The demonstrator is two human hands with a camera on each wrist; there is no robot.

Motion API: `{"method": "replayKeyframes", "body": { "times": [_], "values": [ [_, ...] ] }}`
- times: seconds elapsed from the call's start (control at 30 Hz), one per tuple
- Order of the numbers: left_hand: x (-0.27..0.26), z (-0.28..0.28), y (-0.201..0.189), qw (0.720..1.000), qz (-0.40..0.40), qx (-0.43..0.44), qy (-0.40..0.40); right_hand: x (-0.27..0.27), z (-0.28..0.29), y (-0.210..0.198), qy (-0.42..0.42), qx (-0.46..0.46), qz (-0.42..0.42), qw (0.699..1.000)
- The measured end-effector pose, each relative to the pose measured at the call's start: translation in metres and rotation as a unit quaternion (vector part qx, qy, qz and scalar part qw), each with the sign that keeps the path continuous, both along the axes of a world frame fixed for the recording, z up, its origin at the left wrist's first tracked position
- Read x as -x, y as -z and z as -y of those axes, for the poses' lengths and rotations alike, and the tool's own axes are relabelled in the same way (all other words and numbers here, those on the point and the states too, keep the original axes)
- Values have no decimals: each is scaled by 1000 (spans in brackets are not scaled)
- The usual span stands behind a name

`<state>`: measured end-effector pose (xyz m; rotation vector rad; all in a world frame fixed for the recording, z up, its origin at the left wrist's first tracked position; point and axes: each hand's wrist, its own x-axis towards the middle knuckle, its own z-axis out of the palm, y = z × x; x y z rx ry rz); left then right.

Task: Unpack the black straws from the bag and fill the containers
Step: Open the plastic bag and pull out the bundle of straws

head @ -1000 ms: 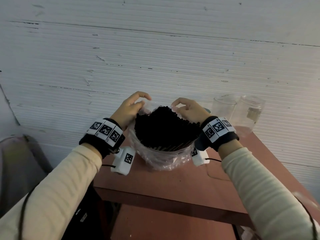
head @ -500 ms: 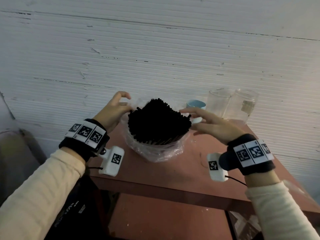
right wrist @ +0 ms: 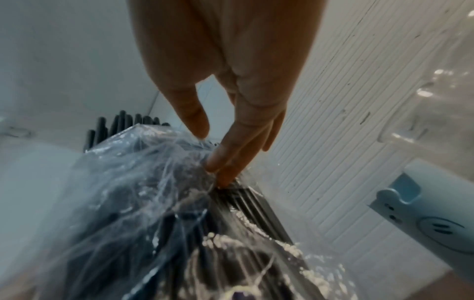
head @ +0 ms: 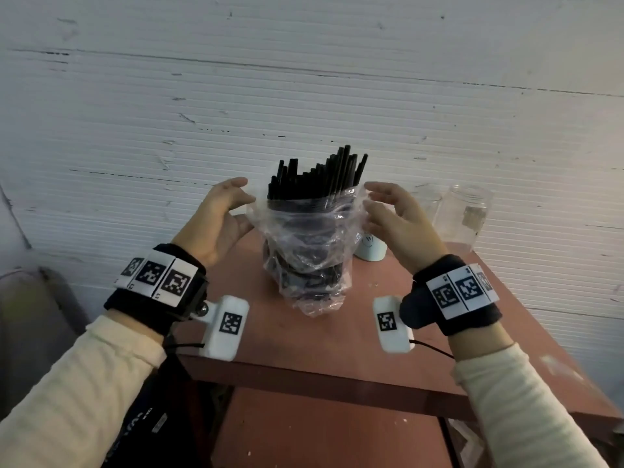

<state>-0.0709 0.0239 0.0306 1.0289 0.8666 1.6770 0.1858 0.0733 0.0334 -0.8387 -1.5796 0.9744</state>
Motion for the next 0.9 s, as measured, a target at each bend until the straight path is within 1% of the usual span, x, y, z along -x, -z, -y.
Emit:
{"method": "replayKeyframes", "body": {
  "times": [0.07,0.1,0.13,0.17,0.2,0.23,0.27,0.3,0.33,0.37,0.47,0.53,0.57,0.63,0.7,0.73,0.8,0.87,0.9],
  "values": [
    [3,-1,0,998,19,-13,58,-1,0,-7,-63,56,-91,992],
    [6,-1,1,996,1,-11,86,-2,1,-9,-96,78,-118,985],
    [8,-3,4,994,-42,-4,103,-3,1,-8,-113,85,-110,984],
    [8,-5,8,989,-100,3,111,-2,3,-6,-115,83,-69,987],
    [6,-6,12,982,-156,10,110,0,5,-2,-93,68,12,993],
    [2,-8,17,975,-198,12,100,2,7,3,-61,48,105,991],
    [-3,-10,21,970,-225,16,87,4,7,9,-30,27,184,982],
    [-8,-10,25,968,-240,26,71,5,5,16,-10,14,240,971],
    [-14,-10,27,966,-249,39,53,4,2,21,-3,14,274,962],
    [-18,-10,28,966,-252,50,36,4,1,24,-5,15,296,955],
    [-23,-14,33,966,-250,59,9,-4,2,25,-18,29,325,945],
    [-24,-13,34,965,-256,64,0,-10,6,20,-17,17,325,945],
    [-23,-12,33,963,-261,72,1,-11,7,16,-6,-1,304,953],
    [-22,-10,33,961,-269,69,6,-7,8,8,30,-82,224,971],
    [-21,-10,33,963,-263,57,17,2,6,2,53,-180,169,968],
    [-22,-10,33,964,-260,50,21,8,5,0,56,-203,168,963],
    [-25,-8,33,968,-247,35,33,18,0,-3,58,-195,218,955],
    [-28,-6,33,978,-200,22,52,26,-3,-7,72,-187,272,941],
    [-29,-5,33,984,-170,15,59,28,-3,-10,75,-192,277,938]
  ]
}}
